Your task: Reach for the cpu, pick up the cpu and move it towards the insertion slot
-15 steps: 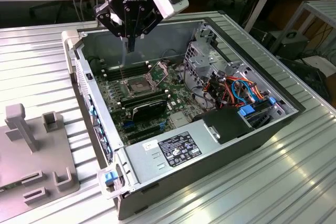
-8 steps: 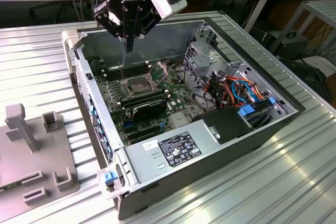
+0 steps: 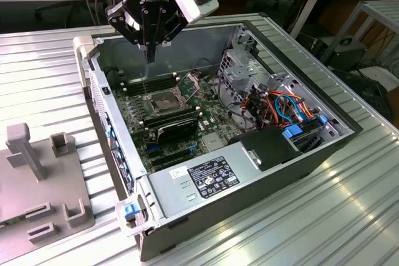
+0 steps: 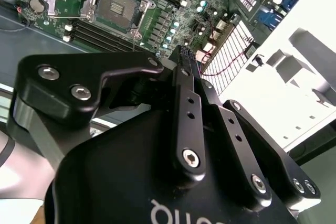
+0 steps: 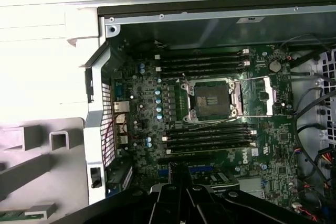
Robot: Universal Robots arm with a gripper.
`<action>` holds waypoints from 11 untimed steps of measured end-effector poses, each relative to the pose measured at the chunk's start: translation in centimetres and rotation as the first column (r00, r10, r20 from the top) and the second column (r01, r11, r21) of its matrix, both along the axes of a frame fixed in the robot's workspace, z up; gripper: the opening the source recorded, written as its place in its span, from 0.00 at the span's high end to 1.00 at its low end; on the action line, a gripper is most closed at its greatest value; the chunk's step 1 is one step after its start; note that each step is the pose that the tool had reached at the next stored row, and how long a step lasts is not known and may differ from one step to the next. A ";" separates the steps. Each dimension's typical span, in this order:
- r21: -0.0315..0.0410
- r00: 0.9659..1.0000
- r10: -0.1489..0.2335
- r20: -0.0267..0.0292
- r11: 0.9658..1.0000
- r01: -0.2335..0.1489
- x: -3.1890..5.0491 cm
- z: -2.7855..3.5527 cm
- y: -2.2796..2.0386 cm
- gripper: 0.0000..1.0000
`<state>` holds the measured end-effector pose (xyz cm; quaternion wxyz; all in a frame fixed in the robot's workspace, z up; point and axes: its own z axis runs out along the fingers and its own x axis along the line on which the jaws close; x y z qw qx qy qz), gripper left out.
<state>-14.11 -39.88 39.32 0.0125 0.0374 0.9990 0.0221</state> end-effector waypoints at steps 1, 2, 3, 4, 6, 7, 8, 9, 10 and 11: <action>0.000 1.000 0.000 0.000 1.000 0.000 -0.04 0.00 0.00 0.89; 0.000 1.000 0.000 0.000 1.000 0.000 -0.06 0.01 0.00 0.89; 0.000 1.000 0.000 0.000 1.000 0.000 -0.10 0.00 0.00 0.89; 0.000 1.000 0.000 0.000 1.000 0.000 -0.13 0.00 0.00 0.89; 0.000 1.000 0.000 0.000 1.000 0.000 -0.21 0.01 0.00 0.89; 0.000 1.000 0.000 0.000 1.000 0.000 -0.26 0.00 0.00 0.89; 0.000 1.000 0.000 0.000 1.000 0.000 -0.30 0.00 0.00 0.89; 0.000 1.000 0.000 0.000 1.000 0.000 -0.33 0.00 0.00 0.89; 0.000 1.000 0.000 0.000 1.000 0.000 -0.36 0.00 0.00 0.89; 0.000 1.000 0.000 0.000 1.000 0.000 -0.41 0.00 0.00 0.89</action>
